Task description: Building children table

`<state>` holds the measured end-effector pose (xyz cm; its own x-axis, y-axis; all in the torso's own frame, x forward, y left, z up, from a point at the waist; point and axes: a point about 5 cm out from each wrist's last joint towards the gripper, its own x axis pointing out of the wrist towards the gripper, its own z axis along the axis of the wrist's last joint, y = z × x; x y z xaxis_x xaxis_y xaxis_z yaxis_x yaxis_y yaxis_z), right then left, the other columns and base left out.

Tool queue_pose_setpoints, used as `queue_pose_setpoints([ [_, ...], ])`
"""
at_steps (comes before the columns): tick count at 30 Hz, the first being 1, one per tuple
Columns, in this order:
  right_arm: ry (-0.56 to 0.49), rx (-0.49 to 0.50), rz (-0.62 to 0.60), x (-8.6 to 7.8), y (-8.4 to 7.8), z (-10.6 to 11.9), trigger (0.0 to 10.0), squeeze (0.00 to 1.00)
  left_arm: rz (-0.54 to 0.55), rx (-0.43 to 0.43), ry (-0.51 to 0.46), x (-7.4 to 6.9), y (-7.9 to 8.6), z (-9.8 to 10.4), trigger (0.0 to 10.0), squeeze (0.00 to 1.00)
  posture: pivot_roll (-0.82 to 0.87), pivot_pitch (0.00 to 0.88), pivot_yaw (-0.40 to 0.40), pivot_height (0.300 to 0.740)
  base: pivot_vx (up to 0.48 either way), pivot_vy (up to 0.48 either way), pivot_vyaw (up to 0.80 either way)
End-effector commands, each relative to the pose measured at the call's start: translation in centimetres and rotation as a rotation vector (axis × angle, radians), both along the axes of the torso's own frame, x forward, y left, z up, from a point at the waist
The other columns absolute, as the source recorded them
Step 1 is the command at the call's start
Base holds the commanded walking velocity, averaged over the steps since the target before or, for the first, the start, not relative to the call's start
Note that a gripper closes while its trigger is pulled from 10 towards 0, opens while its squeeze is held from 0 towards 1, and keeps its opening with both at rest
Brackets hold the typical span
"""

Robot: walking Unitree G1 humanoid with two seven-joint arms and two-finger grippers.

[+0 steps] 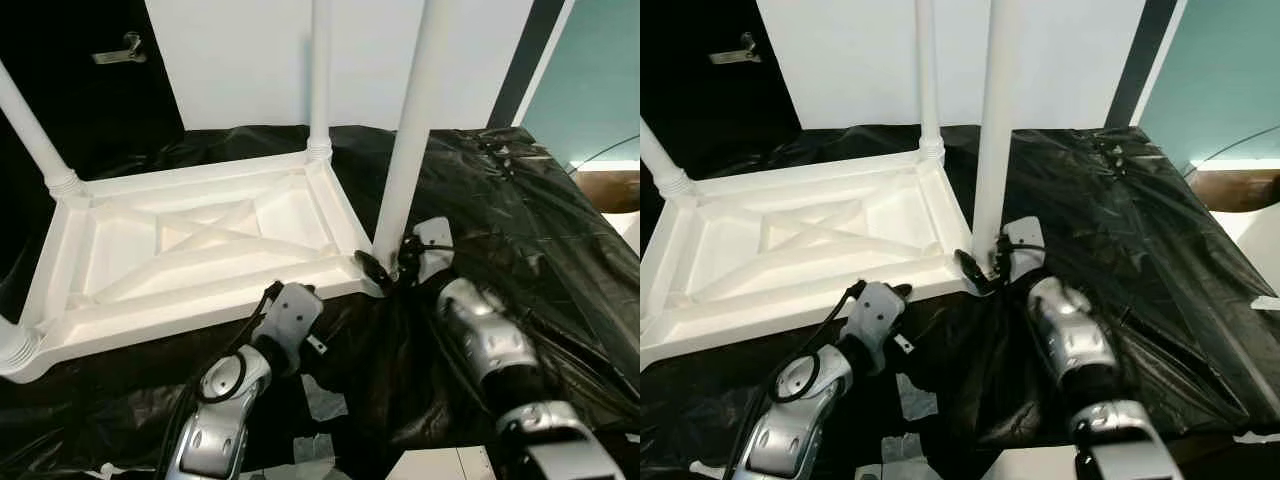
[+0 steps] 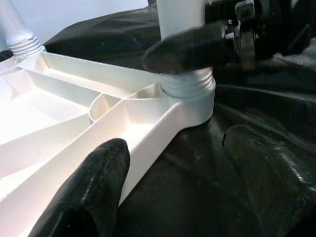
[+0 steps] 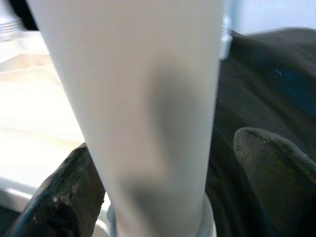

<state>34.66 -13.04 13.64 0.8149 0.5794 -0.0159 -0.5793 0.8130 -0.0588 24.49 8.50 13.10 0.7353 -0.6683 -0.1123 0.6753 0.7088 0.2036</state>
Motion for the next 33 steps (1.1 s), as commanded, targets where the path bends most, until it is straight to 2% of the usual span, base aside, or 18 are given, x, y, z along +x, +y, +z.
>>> queue_pose_setpoints([
  [1, 0.0, -0.016, 0.061, 0.0, 0.4, -0.3, 10.0, 0.0, 0.1, -0.007, -0.018, 0.4, 0.3, -0.2, 10.0, 0.0, 0.15, 0.0, -0.048, 0.74, 0.0, 0.0, 0.0],
  [2, -0.012, -0.037, 0.118, 0.1, 0.9, -0.2, 10.0, 0.0, 0.102, -0.019, -0.023, 0.5, 0.2, -0.3, 10.0, 0.0, 0.15, 0.0, -0.047, 0.74, 0.0, 0.0, 0.0],
  [7, -0.015, -0.041, 0.18, 0.3, 1.4, -0.1, 10.0, 0.0, 0.112, -0.045, -0.031, 0.6, 0.4, -0.3, 10.0, 0.0, 0.16, 0.0, -0.047, 0.74, 0.0, 0.0, 0.0],
  [11, -0.017, -0.037, 0.229, 0.5, 1.7, -0.1, 10.0, 0.0, 0.105, -0.033, -0.038, 0.8, 0.5, -0.2, 10.0, 0.0, 0.16, 0.0, -0.046, 0.74, 0.0, 0.0, 0.0],
  [22, -0.025, -0.075, 0.286, 1.4, 1.9, 0.3, 10.0, 0.0, 0.086, -0.034, -0.04, 1.1, 0.2, 0.2, 10.0, 0.0, 0.17, 0.0, -0.039, 0.74, 0.0, 0.0, 0.0],
  [23, -0.021, -0.083, 0.299, 1.5, 1.8, 0.4, 2.3, 0.0, 0.088, -0.038, -0.041, 1.2, 0.0, 0.2, 10.0, 0.0, 0.17, 0.0, -0.043, 0.74, 0.0, 0.0, 0.0],
  [24, -0.018, -0.09, 0.319, 1.4, 1.7, 0.3, 0.0, 0.0, 0.09, -0.039, -0.045, 1.2, -0.1, 0.3, 10.0, 0.0, 0.17, 0.0, -0.043, 0.74, 0.0, 0.0, 0.0],
  [33, -0.013, -0.08, 0.337, 1.0, 1.7, -0.1, 0.0, 0.0, 0.102, -0.045, -0.059, 1.2, -0.3, 0.3, 10.0, 0.0, 0.17, 0.0, -0.051, 0.74, 0.0, 0.0, 0.0],
])
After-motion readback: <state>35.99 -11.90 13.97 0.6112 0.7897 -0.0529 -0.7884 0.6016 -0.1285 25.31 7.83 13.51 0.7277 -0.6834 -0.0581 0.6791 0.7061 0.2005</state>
